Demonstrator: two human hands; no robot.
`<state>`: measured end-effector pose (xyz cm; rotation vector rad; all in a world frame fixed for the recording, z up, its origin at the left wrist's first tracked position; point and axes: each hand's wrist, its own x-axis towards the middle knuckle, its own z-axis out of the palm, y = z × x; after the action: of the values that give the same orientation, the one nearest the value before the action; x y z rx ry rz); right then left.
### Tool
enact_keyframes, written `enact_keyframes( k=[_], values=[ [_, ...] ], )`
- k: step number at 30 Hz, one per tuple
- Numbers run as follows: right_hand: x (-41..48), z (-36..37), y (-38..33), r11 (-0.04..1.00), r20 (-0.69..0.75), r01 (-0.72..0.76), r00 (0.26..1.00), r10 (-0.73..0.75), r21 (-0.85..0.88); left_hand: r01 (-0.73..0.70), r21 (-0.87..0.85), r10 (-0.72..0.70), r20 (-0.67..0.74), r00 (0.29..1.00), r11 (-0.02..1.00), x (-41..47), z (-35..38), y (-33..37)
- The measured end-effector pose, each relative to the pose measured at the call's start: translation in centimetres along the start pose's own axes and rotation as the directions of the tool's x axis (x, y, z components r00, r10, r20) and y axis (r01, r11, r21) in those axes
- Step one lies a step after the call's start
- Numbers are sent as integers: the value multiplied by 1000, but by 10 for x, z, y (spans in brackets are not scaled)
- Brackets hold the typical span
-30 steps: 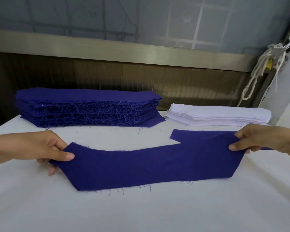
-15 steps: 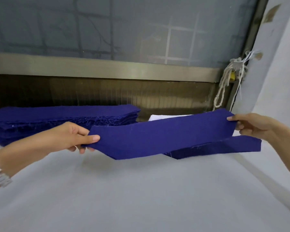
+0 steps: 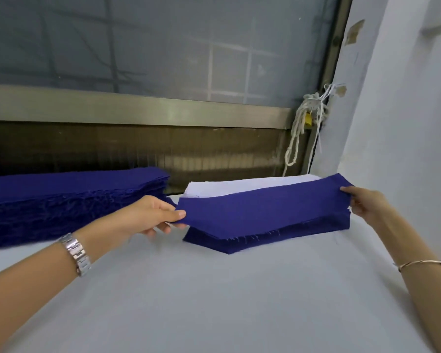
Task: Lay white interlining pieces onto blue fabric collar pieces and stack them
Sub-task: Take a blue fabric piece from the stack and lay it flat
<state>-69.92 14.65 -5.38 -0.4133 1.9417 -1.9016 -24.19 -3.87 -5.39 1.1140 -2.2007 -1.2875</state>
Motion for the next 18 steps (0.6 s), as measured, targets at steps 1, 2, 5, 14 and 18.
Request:
enact_keyframes(
  k=[1, 2, 5, 14, 18],
  values=[
    [3, -1, 3, 999, -32, 2, 999, -4, -34, 20, -16, -20, 6, 1000, 1000, 5, 4, 0],
    [6, -1, 6, 998, -53, -1, 999, -3, -69, 47, -34, -47, 10, 999, 998, 9, 7, -1],
    [15, -1, 19, 986, -84, -15, 996, 1, -167, 135, -77, -134, 26, 991, 988, 17, 16, -2],
    [29, 0, 38, 943, -79, 23, 995, -53, -332, 260, -221, -245, 93, 965, 940, 23, 28, -8],
    [33, -2, 42, 899, -87, 44, 992, -91, -437, 268, -187, -259, 70, 963, 945, 23, 32, -9]
  ],
)
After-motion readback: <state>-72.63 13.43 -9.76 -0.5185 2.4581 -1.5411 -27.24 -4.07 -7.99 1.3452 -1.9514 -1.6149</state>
